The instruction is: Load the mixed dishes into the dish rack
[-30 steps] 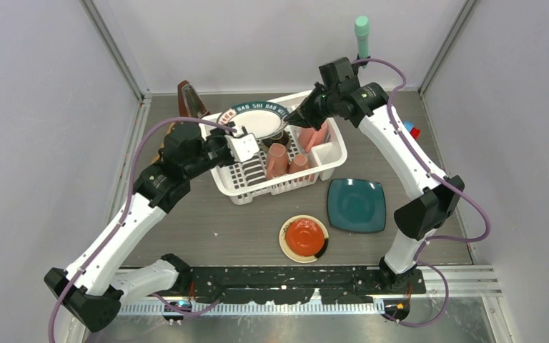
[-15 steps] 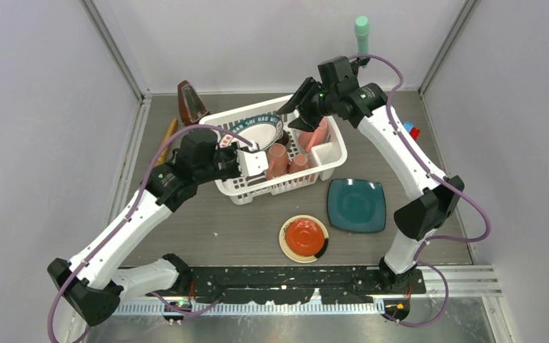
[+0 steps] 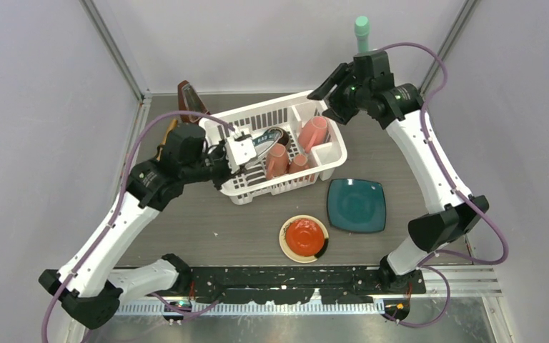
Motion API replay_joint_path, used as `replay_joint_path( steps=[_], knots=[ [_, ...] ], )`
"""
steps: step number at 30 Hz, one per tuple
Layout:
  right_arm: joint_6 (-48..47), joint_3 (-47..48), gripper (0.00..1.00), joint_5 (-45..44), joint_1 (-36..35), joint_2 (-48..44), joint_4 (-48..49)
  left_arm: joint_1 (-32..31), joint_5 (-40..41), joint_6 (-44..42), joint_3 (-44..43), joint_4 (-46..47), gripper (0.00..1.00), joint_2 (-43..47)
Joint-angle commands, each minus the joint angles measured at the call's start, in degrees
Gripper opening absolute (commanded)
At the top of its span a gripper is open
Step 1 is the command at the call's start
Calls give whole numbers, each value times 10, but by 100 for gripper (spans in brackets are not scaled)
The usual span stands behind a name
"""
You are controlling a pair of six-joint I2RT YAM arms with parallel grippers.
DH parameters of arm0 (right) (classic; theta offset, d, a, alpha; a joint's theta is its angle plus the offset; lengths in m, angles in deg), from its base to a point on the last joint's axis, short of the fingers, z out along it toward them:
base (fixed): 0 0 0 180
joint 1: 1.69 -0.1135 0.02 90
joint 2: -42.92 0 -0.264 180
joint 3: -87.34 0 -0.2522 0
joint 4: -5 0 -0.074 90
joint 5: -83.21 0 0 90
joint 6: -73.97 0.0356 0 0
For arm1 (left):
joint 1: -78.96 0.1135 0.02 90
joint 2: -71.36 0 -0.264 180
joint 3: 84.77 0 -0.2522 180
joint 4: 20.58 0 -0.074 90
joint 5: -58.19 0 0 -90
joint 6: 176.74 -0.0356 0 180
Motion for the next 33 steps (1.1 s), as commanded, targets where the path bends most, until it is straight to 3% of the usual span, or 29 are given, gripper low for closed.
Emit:
replay_joint_path(
  steps=[1,8,12,26,33],
  knots=[
    [-46,-32,68,-41,16,-52,19,15,-80,73,-94,-45,0,-52],
    [-94,-76,68,-51,32,-81,34,41,-174,37,-185,-158,0,-126],
    [-106,-118,68,-12,38,-101,74,63,-190,35,-240,-226,0,-194],
    [-80,-170,68,64,39,-123,108,113,-248,89,-384,-302,0,-360],
    [-65,-178,68,84,38,-127,119,143,-353,117,-477,-362,0,-459]
  ],
)
